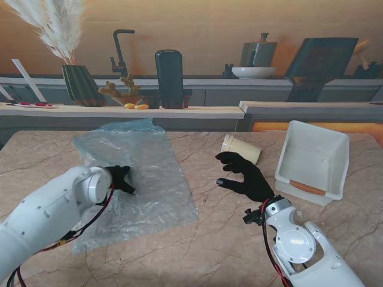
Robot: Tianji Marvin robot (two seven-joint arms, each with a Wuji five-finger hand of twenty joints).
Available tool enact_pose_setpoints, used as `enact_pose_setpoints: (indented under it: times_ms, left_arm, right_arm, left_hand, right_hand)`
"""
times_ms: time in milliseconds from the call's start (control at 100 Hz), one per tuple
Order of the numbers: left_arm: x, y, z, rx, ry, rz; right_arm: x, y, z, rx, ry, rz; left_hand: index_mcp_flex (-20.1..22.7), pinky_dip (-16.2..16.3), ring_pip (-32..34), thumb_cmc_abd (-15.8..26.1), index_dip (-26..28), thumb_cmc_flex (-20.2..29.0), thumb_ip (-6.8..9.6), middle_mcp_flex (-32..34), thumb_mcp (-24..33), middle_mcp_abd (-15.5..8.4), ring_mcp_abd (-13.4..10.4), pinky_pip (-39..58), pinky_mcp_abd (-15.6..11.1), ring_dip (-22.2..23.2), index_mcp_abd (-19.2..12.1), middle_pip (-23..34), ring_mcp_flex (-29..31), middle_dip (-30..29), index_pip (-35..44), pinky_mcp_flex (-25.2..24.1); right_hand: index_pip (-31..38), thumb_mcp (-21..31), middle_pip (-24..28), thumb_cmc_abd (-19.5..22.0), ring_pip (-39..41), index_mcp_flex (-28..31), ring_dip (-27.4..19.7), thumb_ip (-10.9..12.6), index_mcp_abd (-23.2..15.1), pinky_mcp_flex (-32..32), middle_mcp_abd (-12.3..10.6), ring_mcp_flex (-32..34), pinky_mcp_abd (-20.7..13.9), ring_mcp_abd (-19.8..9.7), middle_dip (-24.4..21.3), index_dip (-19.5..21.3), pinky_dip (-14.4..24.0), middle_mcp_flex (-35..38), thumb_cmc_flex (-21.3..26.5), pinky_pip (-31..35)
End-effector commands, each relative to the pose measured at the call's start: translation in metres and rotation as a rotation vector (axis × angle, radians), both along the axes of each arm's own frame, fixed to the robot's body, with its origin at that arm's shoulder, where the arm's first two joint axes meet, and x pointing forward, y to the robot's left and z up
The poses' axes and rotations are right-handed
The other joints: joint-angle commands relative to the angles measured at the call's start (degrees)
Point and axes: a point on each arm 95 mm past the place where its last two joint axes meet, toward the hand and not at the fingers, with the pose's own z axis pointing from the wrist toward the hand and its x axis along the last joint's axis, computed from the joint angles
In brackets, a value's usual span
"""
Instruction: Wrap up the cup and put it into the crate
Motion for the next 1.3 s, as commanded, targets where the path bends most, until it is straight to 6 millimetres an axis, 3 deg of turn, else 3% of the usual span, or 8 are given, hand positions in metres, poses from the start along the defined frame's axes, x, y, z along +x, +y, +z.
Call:
enact_pose_setpoints:
  times_ms: [0, 320, 470, 610, 830, 870, 1120, 1290]
  left_arm:
    - [-0.012, -0.039, -0.023, -0.062, 0.118, -0.062]
    - [-0.011, -0.101, -0.027, 0.011, 0.260, -0.307]
    - [-0.024, -0.115, -0.027, 0.024, 0.298, -0.384]
    - [-0.040, -0.123, -0.024, 0.018, 0.318, -0.446]
    - [-0.064, -0.135, -0.021, 0.024, 0.325, -0.525]
    - [-0.068, -0.137, -0.021, 0.028, 0.330, -0.527]
    - [-0.096, -0.138, -0.024, 0.028, 0.284, -0.424]
    - [-0.100, -0.135, -0.022, 0.030, 0.256, -0.396]
  right_arm:
    - [-0.003, 0.001, 0.000, 0.011, -0.007, -0.002]
    - [-0.006, -0.002, 0.002, 0.026, -0.024, -0.020]
    - [-0.007, -0.003, 0.003, 0.028, -0.028, -0.025]
    - [-0.007, -0.003, 0.003, 0.030, -0.029, -0.026]
    - [-0.007, -0.004, 0.002, 0.032, -0.031, -0.028]
    - [-0.007, -0.005, 0.002, 0.033, -0.032, -0.029]
    - [-0.010, -0.006, 0.003, 0.037, -0.045, -0.039]
    - [-0.010, -0.007, 0.003, 0.041, -0.046, -0.041]
  left_hand:
    - [8.51, 1.84, 4.68, -0.81, 4.41, 1.11, -0.26, 6.11, -2.94, -12.47, -5.60, -0.93, -0.12, 1.35, -19.72, 7.08, 3.55, 4.11, 9.24, 0.75]
    - [13.54, 5.24, 8.09, 0.72, 8.42, 1.32, 0.03, 11.86, -3.97, -11.83, -4.44, 3.96, 0.51, 3.69, -17.24, 10.07, 8.47, 7.32, 12.53, 3.08]
    - [18.16, 6.88, 11.99, 2.33, 11.69, 2.46, -0.11, 18.58, -5.18, -10.77, -2.58, 15.14, 0.88, 6.08, -15.41, 12.64, 13.66, 9.67, 15.59, 2.70]
    - [21.11, 4.82, 14.33, 3.32, 13.06, 3.84, 0.03, 22.44, -7.17, -10.12, -1.11, 24.62, 1.76, 6.96, -14.41, 13.93, 16.41, 10.49, 16.74, 1.57]
    - [24.11, 3.39, 16.47, 4.63, 13.82, 4.12, -0.08, 25.67, -7.86, -8.93, 0.36, 29.67, 3.32, 7.54, -13.21, 14.84, 19.44, 10.85, 17.99, 3.03]
    - [24.90, 0.79, 17.07, 5.68, 13.97, 5.24, 0.00, 26.55, -10.26, -8.48, 0.84, 32.22, 3.80, 7.49, -12.83, 14.92, 19.99, 11.02, 17.89, 3.01]
    - [27.82, -0.08, 16.48, 7.17, 13.65, 6.26, 0.01, 26.50, -12.88, -6.18, 2.57, 33.02, 5.40, 6.33, -11.28, 13.62, 18.12, 9.98, 17.61, 1.95]
    - [27.46, -0.60, 15.91, 8.24, 13.13, 6.40, 0.03, 25.50, -14.11, -6.08, 2.74, 32.34, 5.49, 5.76, -11.40, 12.73, 17.02, 9.58, 16.24, 1.35]
  right_hand:
    - [-0.40, 1.12, -0.84, -0.07, 0.92, 0.93, 0.84, 1.49, -0.85, 0.22, -0.84, 1.17, 0.23, -0.28, 0.53, 0.61, 1.61, 0.73, -2.45, 1.55]
    - [-0.44, 1.02, -0.88, 0.91, 1.07, 1.29, 1.00, 1.57, -1.00, 0.32, -0.79, 1.29, 0.33, -0.43, 0.58, 0.77, 1.78, 1.06, -2.97, 1.63]
    - [-0.54, 0.92, -0.91, 1.22, 1.09, 1.30, 1.04, 1.61, -0.93, 0.37, -0.71, 1.30, 0.34, -0.29, 0.59, 0.81, 1.84, 1.18, -3.12, 1.66]
    - [-0.58, 0.83, -0.98, 1.36, 1.13, 1.43, 1.08, 1.63, -0.95, 0.37, -0.76, 1.32, 0.38, -0.29, 0.59, 0.86, 1.89, 1.18, -3.20, 1.67]
    - [-0.65, 0.75, -1.03, 1.70, 1.14, 1.54, 1.11, 1.65, -0.99, 0.37, -0.71, 1.34, 0.48, -0.41, 0.61, 0.92, 1.95, 1.34, -3.34, 1.67]
    - [-0.62, 0.75, -1.04, 1.73, 1.15, 1.63, 1.12, 1.66, -1.02, 0.35, -0.68, 1.38, 0.47, -0.26, 0.61, 0.94, 1.95, 1.30, -3.41, 1.65]
    - [-0.67, 0.75, -1.03, 1.97, 1.23, 1.70, 1.18, 1.71, -1.06, 0.42, -0.73, 1.51, 0.60, -0.18, 0.65, 1.01, 2.01, 1.50, -3.52, 1.68]
    - [-0.74, 0.71, -1.10, 2.04, 1.23, 1.69, 1.20, 1.70, -0.98, 0.42, -0.71, 1.54, 0.59, -0.09, 0.64, 1.02, 2.04, 1.54, -3.57, 1.69]
